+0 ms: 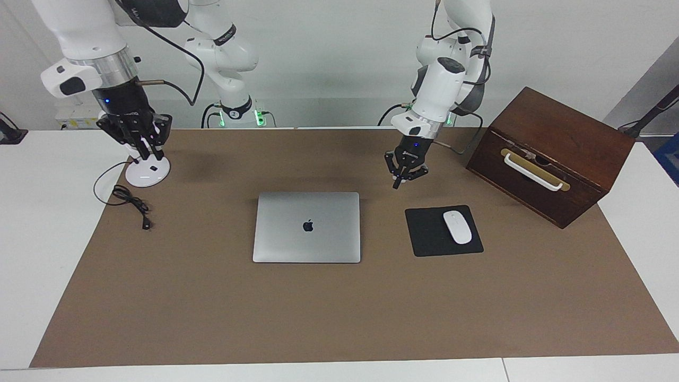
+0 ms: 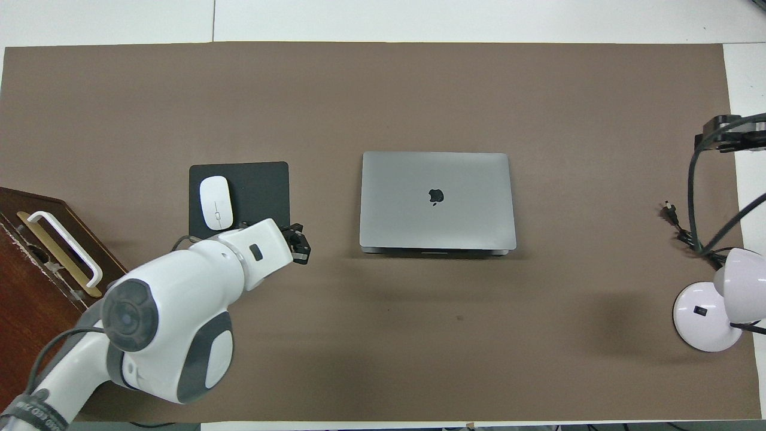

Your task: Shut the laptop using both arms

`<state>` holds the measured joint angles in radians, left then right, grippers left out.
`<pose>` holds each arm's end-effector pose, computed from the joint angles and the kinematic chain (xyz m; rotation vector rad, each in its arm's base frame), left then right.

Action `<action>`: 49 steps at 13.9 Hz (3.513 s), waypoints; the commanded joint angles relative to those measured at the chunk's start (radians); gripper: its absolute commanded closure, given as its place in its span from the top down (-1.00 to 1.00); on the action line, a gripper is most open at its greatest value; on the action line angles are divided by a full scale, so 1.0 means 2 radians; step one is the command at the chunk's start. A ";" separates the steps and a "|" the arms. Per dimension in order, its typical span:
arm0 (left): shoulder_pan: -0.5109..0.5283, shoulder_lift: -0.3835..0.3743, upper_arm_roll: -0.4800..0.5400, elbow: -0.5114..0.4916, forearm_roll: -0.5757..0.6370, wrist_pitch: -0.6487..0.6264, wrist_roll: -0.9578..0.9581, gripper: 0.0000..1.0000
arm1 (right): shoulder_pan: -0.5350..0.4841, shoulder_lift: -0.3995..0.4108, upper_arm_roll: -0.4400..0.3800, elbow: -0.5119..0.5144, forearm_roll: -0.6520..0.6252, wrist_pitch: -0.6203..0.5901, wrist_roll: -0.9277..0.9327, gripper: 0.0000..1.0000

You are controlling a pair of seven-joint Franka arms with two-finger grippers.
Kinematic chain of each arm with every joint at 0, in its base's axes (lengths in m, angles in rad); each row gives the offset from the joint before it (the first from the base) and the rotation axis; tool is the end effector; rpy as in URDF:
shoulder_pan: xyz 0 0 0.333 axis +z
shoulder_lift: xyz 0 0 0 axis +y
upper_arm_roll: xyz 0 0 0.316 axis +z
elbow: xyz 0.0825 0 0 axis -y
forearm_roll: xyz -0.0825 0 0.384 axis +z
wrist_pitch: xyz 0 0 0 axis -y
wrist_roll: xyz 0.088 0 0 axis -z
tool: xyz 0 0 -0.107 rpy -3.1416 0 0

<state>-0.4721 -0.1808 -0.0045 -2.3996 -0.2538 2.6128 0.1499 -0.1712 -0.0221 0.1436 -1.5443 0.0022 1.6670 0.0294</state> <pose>0.4487 -0.2255 0.4271 2.7990 -0.6150 0.5220 0.5574 -0.0142 0.6585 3.1313 -0.0890 0.2268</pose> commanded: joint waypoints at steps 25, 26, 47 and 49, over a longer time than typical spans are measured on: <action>0.269 0.024 -0.004 0.356 0.100 -0.433 0.070 1.00 | 0.017 -0.023 -0.026 -0.006 -0.025 -0.065 -0.020 1.00; 0.270 0.027 -0.004 0.363 0.099 -0.441 0.069 1.00 | 0.017 -0.023 -0.026 -0.006 -0.025 -0.065 -0.022 1.00; 0.281 0.057 -0.004 0.363 0.101 -0.443 0.067 1.00 | 0.017 -0.024 -0.030 -0.007 -0.024 -0.070 -0.016 1.00; 0.281 0.057 -0.004 0.363 0.101 -0.443 0.067 1.00 | 0.018 -0.024 -0.030 -0.008 -0.016 -0.070 0.002 1.00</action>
<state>0.0749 -0.0774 -0.0027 -1.7008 -0.0727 1.7500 0.2894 -0.1387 -0.0596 0.0906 -1.5493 -0.0426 1.5370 0.0145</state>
